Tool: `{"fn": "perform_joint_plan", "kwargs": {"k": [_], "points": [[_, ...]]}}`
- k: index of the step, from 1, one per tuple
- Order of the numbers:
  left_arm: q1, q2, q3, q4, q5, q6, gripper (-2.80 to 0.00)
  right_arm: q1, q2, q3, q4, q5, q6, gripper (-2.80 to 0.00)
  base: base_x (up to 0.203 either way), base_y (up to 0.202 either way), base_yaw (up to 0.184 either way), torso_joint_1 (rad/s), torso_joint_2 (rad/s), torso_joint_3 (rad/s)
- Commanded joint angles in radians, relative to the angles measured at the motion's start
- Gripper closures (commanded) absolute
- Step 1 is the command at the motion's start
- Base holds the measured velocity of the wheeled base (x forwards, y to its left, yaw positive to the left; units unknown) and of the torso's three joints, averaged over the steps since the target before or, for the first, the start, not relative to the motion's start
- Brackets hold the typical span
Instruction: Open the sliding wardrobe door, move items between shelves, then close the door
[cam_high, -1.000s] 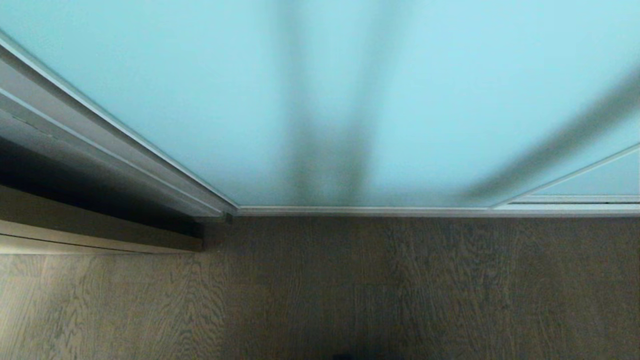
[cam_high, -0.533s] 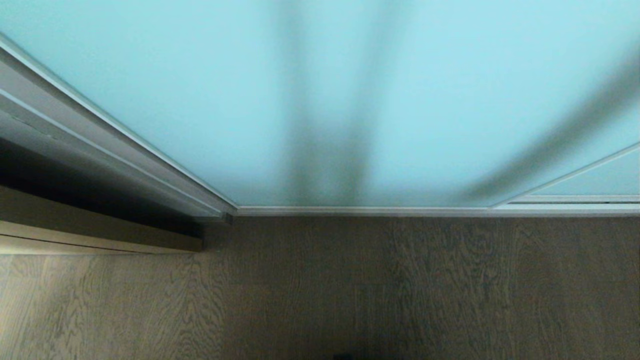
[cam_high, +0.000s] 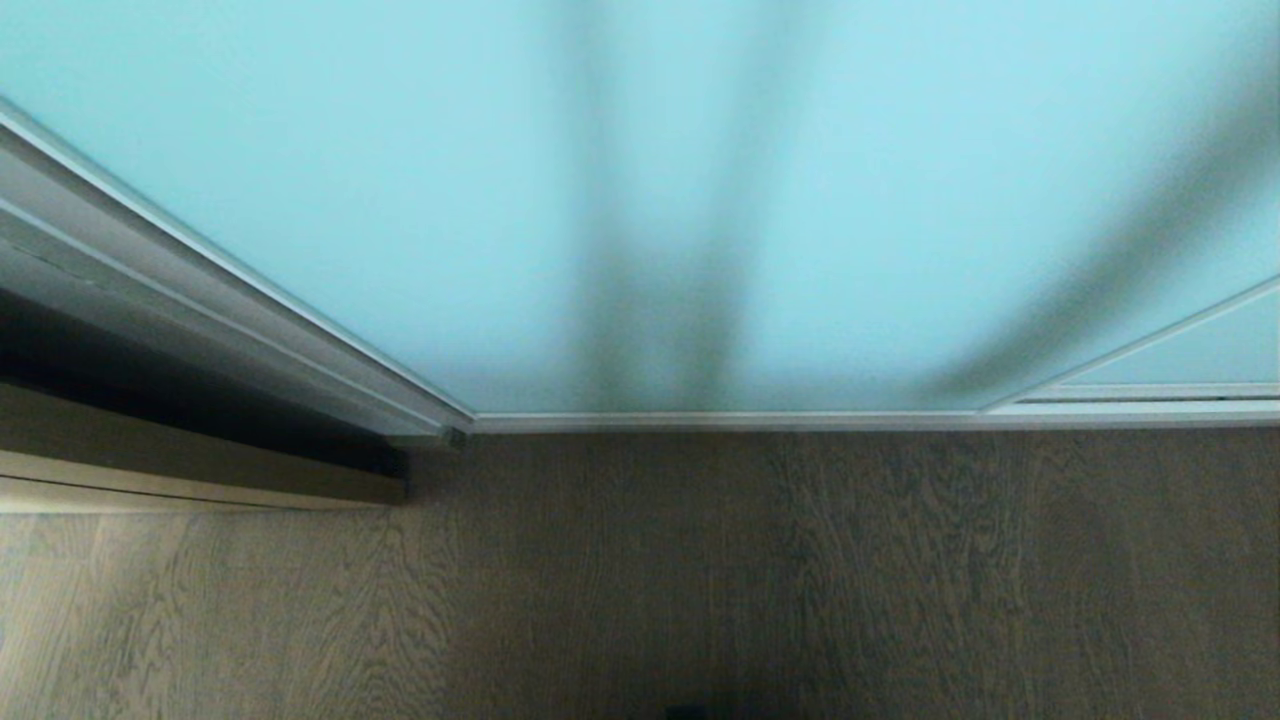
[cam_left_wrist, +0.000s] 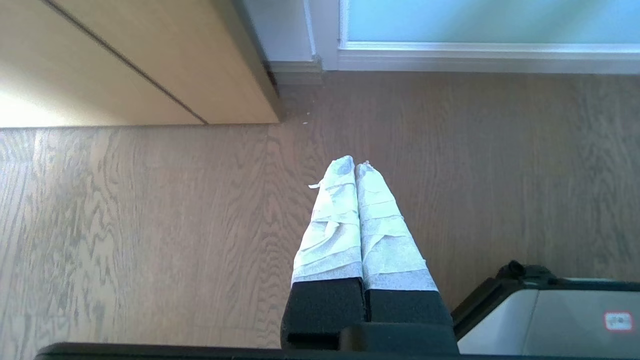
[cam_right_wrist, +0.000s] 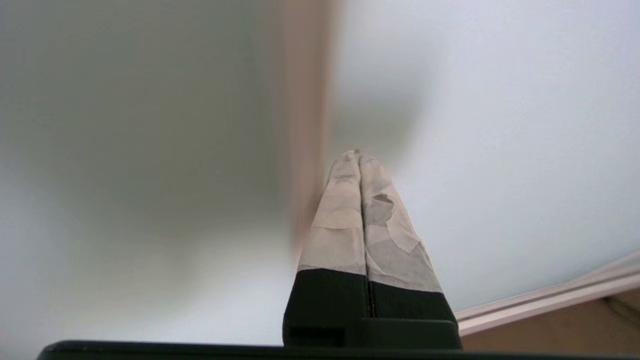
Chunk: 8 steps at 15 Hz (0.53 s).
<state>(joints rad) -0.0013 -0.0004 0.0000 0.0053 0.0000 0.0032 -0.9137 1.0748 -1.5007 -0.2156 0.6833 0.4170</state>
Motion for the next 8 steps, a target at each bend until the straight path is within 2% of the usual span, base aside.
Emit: {"fn": "perform_joint_plan", "kwargs": {"k": [1,2,4,5,6,8], "points": [[0.0,0.0,0.0,0.0,0.0,0.0,0.0,0.064,-0.175,0.096,0.013,0.032,-0.162,0.0,0.0,0.0,0.0,0.0,0.0,0.0],[0.0,0.0,0.0,0.001,0.0,0.0,0.0,0.054,-0.196,0.14,0.006,-0.027,-0.187,0.0,0.0,0.0,0.0,0.0,0.0,0.0],[0.0,0.0,0.0,-0.001,0.0,0.0,0.0,-0.002,-0.206,0.188,0.007,-0.204,-0.207,0.0,0.0,0.0,0.0,0.0,0.0,0.0],[0.0,0.0,0.0,-0.001,0.0,0.0,0.0,-0.035,-0.205,0.189,0.053,-0.317,-0.211,0.0,0.0,0.0,0.0,0.0,0.0,0.0],[0.0,0.0,0.0,0.0,0.0,0.0,0.0,-0.047,-0.21,0.185,0.125,-0.391,-0.214,0.0,0.0,0.0,0.0,0.0,0.0,0.0],[0.0,0.0,0.0,-0.001,0.0,0.0,0.0,-0.034,-0.243,0.179,0.181,-0.461,-0.222,0.0,0.0,0.0,0.0,0.0,0.0,0.0]]}}
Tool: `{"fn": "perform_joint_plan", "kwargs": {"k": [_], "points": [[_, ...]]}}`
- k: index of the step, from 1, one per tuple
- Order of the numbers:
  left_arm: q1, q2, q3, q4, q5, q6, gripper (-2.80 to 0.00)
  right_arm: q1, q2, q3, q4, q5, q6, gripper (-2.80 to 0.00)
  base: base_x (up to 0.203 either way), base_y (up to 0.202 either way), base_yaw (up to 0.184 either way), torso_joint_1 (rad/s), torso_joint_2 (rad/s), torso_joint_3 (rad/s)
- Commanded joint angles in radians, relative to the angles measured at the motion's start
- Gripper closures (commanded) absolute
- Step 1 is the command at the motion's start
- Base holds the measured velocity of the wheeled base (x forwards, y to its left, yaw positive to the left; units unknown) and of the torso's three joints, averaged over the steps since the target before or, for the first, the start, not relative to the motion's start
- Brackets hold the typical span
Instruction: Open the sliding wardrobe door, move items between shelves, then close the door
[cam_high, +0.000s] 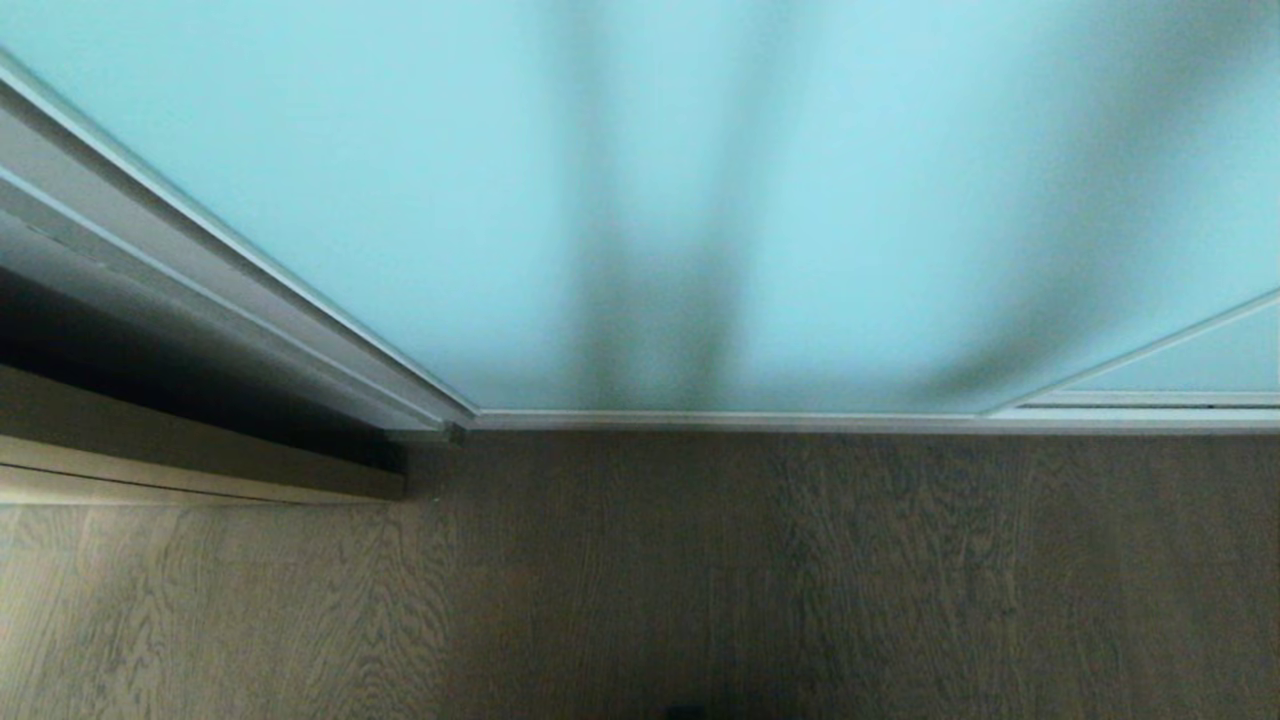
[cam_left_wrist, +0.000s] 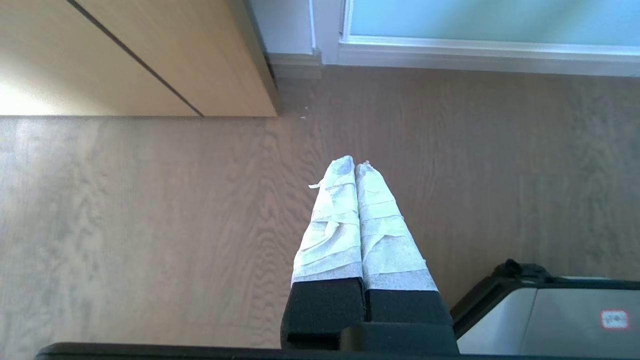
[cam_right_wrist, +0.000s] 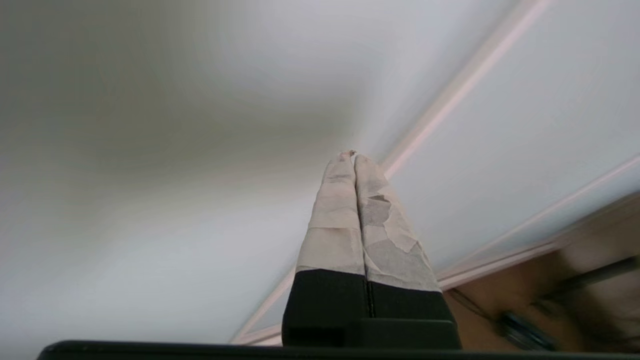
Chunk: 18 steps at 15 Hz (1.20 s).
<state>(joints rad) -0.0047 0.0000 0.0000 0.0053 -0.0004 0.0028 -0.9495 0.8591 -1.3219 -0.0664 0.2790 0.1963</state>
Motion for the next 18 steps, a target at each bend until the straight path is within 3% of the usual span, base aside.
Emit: {"fn": "perform_joint_plan", "kwargs": {"k": [1,3,4,9,12,15,17,18], "points": [[0.003,0.0,0.0,-0.001,0.0,0.0,0.0,0.003,-0.044,-0.015,0.038,-0.082,-0.002,0.0,0.0,0.0,0.0,0.0,0.0,0.0],[0.003,0.0,0.0,-0.001,0.0,0.0,0.0,0.024,-0.104,-0.031,0.079,-0.125,-0.008,0.0,0.0,0.0,0.0,0.0,0.0,0.0],[0.003,0.0,0.0,-0.001,0.0,0.0,0.0,0.076,-0.148,-0.029,0.11,-0.141,-0.027,0.0,0.0,0.0,0.0,0.0,0.0,0.0],[0.003,0.0,0.0,0.001,0.0,0.0,0.0,0.256,-0.396,0.014,0.346,-0.218,-0.34,0.0,0.0,0.0,0.0,0.0,0.0,0.0],[0.003,0.0,0.0,0.001,0.0,0.0,0.0,0.416,-0.506,0.114,0.429,-0.233,-0.45,0.0,0.0,0.0,0.0,0.0,0.0,0.0],[0.003,0.0,0.0,-0.001,0.0,0.0,0.0,0.547,-0.58,0.228,0.482,-0.235,-0.479,0.0,0.0,0.0,0.0,0.0,0.0,0.0],[0.003,0.0,0.0,-0.001,0.0,0.0,0.0,0.608,-0.584,0.297,0.483,-0.237,-0.443,0.0,0.0,0.0,0.0,0.0,0.0,0.0],[0.003,0.0,0.0,-0.001,0.0,0.0,0.0,0.682,-0.583,0.323,0.489,-0.239,-0.412,0.0,0.0,0.0,0.0,0.0,0.0,0.0]]}}
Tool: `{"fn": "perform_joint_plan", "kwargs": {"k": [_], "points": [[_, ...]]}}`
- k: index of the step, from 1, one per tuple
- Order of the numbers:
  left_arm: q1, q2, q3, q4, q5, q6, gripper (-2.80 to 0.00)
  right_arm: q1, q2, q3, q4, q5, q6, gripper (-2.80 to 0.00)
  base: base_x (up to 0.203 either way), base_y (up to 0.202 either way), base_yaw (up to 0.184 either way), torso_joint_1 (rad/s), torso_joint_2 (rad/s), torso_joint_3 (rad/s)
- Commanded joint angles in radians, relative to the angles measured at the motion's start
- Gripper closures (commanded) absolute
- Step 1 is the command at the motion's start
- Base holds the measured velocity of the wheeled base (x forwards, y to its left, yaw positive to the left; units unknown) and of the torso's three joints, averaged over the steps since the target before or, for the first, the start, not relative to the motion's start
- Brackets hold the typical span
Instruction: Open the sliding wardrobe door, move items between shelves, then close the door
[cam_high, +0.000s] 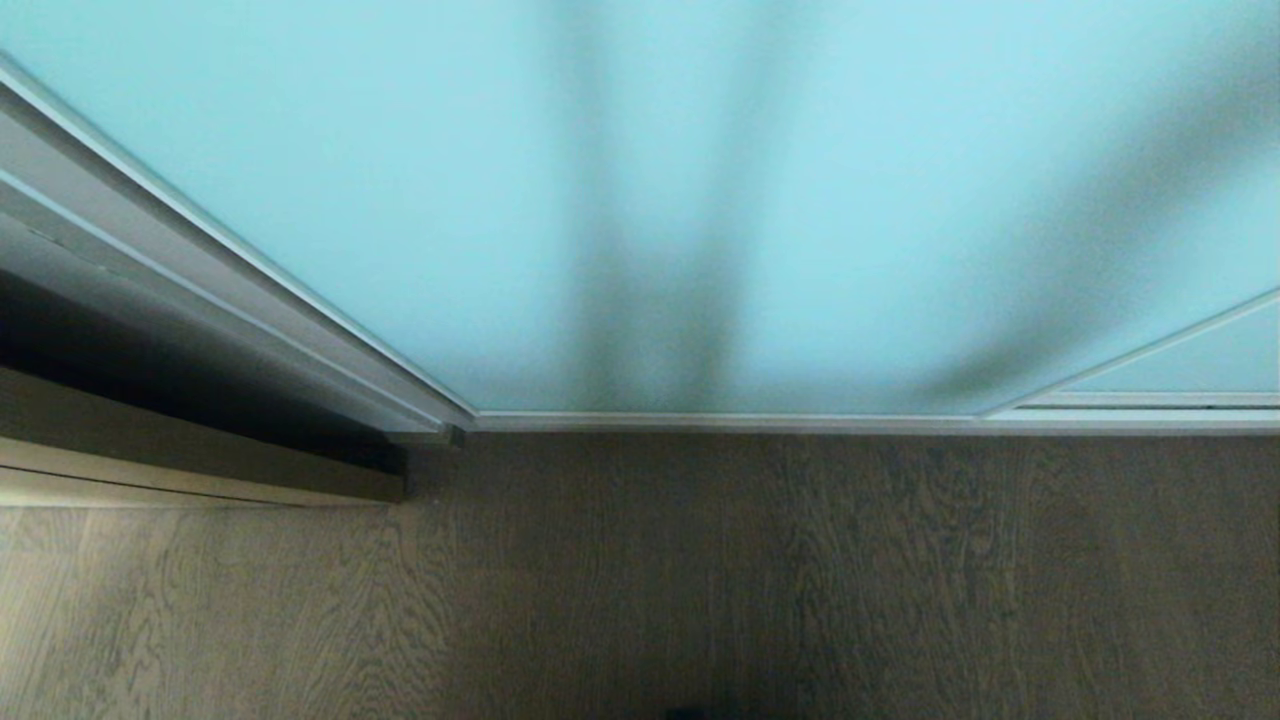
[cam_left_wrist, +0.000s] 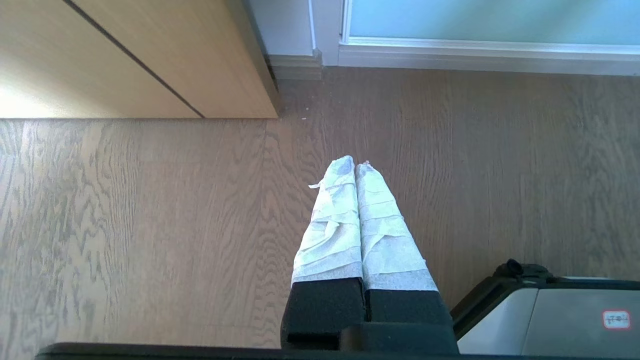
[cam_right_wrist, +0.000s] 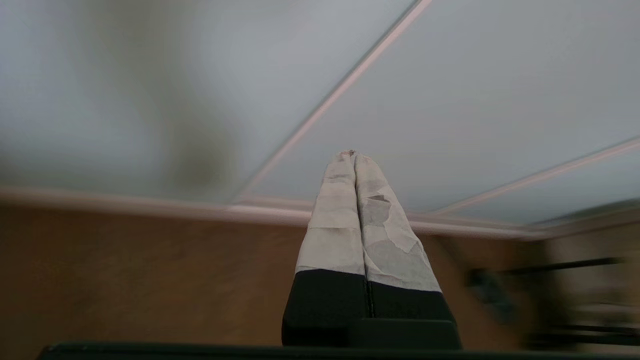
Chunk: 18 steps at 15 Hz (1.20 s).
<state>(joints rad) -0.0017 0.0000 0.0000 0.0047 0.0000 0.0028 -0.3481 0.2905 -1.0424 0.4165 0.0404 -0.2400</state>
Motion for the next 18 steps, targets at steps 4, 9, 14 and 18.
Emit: {"fn": "perform_joint_plan", "kwargs": {"k": [4,9,14,18], "points": [[0.0,0.0,0.0,0.0,0.0,0.0,0.0,0.223,-0.017,0.317,-0.013,-0.03,0.106,0.0,0.0,0.0,0.0,0.0,0.0,0.0],[0.0,0.0,0.0,0.0,0.0,0.0,0.0,0.365,-0.116,0.515,-0.069,-0.206,0.239,0.0,0.0,0.0,0.0,0.0,0.0,0.0],[0.0,0.0,0.0,0.0,0.0,0.0,0.0,0.349,-0.294,0.66,-0.011,-0.174,0.244,0.0,0.0,0.0,0.0,0.0,0.0,0.0],[0.0,0.0,0.0,0.0,0.0,0.0,0.0,0.348,-0.292,0.88,-0.177,-0.172,0.264,0.0,0.0,0.0,0.0,0.0,0.0,0.0]]}}
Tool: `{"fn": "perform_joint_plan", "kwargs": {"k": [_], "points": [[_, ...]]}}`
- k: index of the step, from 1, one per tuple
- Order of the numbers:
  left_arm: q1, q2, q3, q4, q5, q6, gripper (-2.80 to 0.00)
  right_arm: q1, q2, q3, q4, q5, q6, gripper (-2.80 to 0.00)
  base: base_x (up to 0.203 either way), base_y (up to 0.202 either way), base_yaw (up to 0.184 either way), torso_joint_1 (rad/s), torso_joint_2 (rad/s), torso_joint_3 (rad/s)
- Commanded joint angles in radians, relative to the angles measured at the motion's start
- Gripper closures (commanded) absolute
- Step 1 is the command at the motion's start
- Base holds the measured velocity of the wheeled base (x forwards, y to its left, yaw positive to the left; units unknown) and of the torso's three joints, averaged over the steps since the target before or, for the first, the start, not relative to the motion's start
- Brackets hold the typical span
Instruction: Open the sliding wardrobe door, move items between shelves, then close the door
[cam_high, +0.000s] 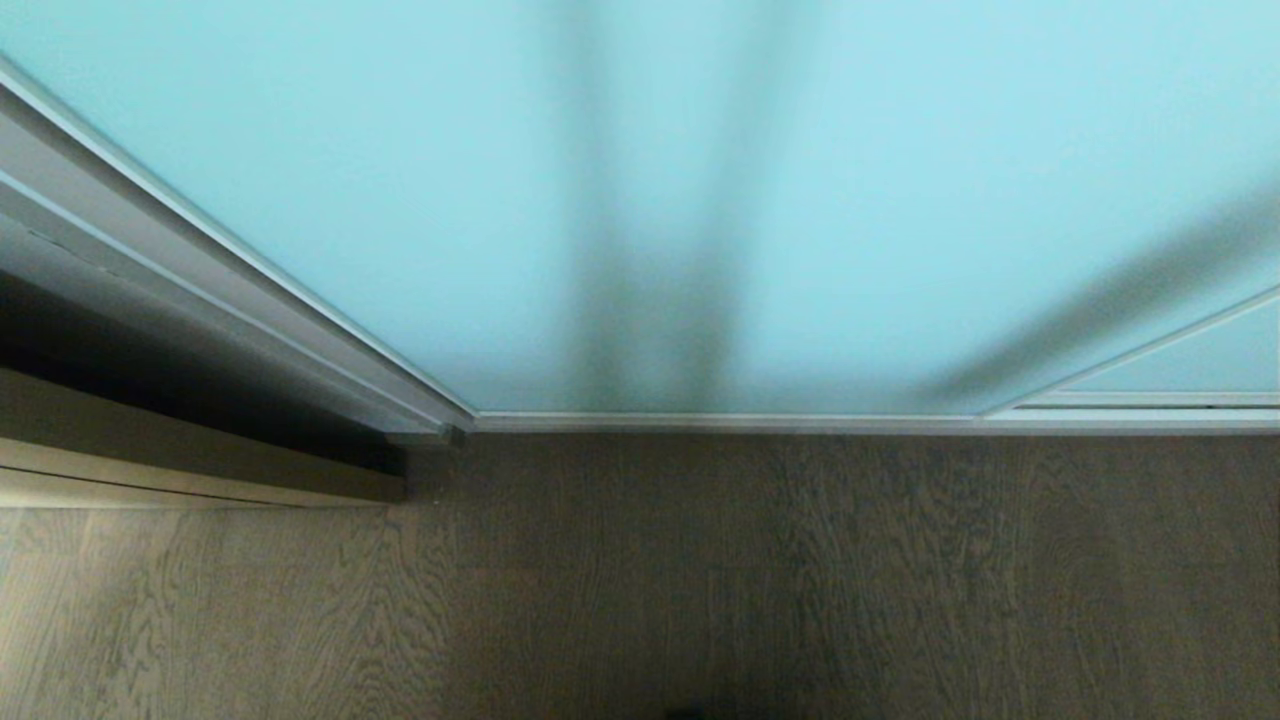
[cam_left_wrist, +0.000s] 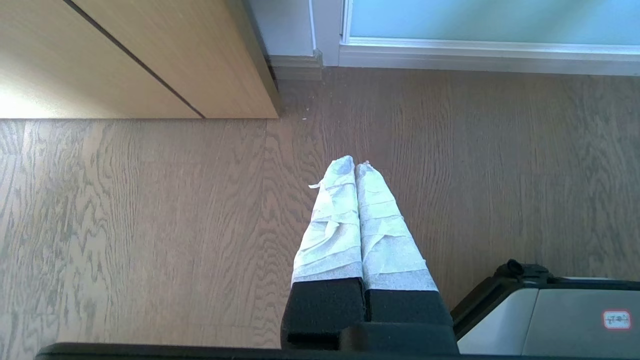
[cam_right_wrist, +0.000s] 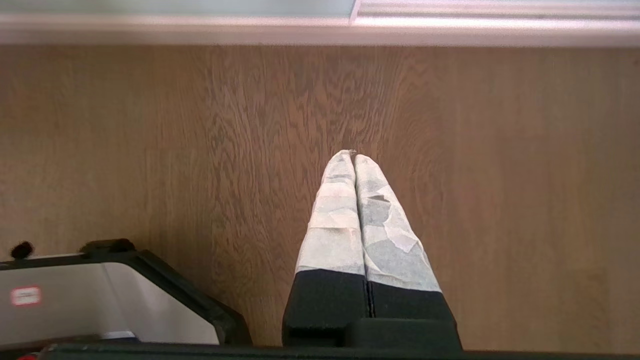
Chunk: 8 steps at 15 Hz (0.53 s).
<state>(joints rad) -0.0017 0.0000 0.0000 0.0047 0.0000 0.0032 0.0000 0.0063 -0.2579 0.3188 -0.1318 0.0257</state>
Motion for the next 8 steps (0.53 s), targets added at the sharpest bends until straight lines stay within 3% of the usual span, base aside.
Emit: {"fn": "perform_joint_plan", "kwargs": {"k": [1,3,5,8], "points": [[0.0,0.0,0.0,0.0,0.0,0.0,0.0,0.0,-0.007,0.173,-0.207,0.014,-0.01,0.0,0.0,0.0,0.0,0.0,0.0,0.0],[0.0,0.0,0.0,0.0,0.0,0.0,0.0,0.0,-0.007,0.254,-0.375,0.096,-0.032,0.0,0.0,0.0,0.0,0.0,0.0,0.0],[0.0,0.0,0.0,0.0,0.0,0.0,0.0,0.0,-0.006,0.25,-0.288,0.133,-0.065,0.0,0.0,0.0,0.0,0.0,0.0,0.0],[0.0,0.0,0.0,0.0,0.0,0.0,0.0,0.0,-0.008,0.259,-0.322,0.135,-0.067,0.0,0.0,0.0,0.0,0.0,0.0,0.0]]}}
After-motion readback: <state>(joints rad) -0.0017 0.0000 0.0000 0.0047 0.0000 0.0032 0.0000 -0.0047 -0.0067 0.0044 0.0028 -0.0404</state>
